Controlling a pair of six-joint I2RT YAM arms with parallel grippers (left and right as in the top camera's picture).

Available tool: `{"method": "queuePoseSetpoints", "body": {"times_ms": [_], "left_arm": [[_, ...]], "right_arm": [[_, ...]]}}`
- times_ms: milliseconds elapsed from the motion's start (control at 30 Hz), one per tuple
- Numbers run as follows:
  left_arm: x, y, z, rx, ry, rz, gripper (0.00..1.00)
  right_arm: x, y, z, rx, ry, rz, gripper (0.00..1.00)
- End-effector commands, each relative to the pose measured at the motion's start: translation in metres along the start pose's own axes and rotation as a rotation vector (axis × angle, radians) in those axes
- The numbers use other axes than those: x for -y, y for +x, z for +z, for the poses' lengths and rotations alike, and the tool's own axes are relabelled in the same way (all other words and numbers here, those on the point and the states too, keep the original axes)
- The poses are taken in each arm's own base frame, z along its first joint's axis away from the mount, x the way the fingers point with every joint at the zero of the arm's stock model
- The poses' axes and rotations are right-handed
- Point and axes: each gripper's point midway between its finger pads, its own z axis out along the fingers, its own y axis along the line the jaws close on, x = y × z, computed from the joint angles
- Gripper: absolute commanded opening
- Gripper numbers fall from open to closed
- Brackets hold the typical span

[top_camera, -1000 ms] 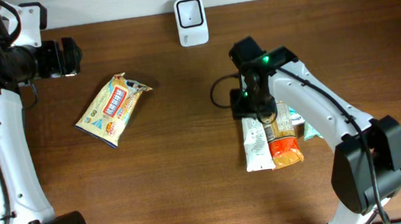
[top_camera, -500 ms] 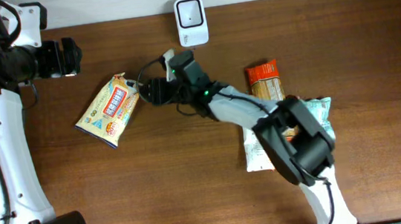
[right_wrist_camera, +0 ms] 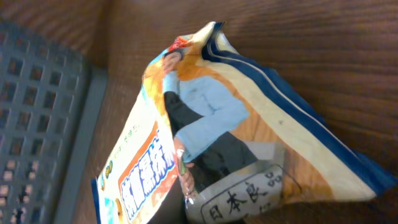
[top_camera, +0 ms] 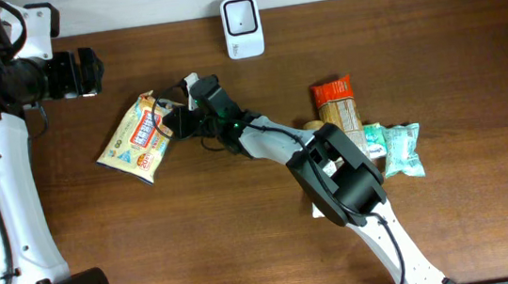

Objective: Scan the item barcode

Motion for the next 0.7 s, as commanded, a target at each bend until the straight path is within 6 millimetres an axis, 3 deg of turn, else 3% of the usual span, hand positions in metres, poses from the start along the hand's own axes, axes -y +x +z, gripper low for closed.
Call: {"method": "queuePoseSetpoints", "body": {"times_ms": [0,133,267,333,433,467,500,533,667], "left_arm": [[0.0,-0.003,-0.004,0.014,0.002,0.016,0.99],[0.0,-0.003,-0.004,0.014,0.002,0.016,0.99],[0.0,-0.003,-0.004,0.014,0.002,0.016,0.99],[0.0,-0.003,-0.004,0.014,0.002,0.017,0.99],[0.0,-0.003,-0.004,0.014,0.002,0.017,0.99],[0.0,-0.003,-0.004,0.014,0.002,0.016,0.99],[0.0,-0.003,-0.004,0.014,0.002,0.016,0.99],[0.0,-0.003,-0.004,0.014,0.002,0.017,0.99],[0.0,-0.003,-0.004,0.014,0.002,0.017,0.99]], "right_arm": [[-0.001,0.014,0.004,-0.065,-0.025,-0.001,0.04],[0.019,0.022,-0.02,-0.193,0.033,0.089,0.04],[0.017,0.021,-0.083,-0.3,0.229,0.025,0.04],[0.017,0.034,-0.122,-0.388,0.344,-0.004,0.04],[0.039,0.054,-0.151,-0.498,0.464,-0.01,0.04],[0.045,0.05,-0.159,-0.516,0.461,-0.03,0.08],[0.05,0.045,-0.165,-0.52,0.459,-0.029,0.32],[0.056,0.034,-0.175,-0.517,0.454,-0.006,0.41],[0.053,-0.002,-0.2,-0.492,0.312,0.064,0.46]]}}
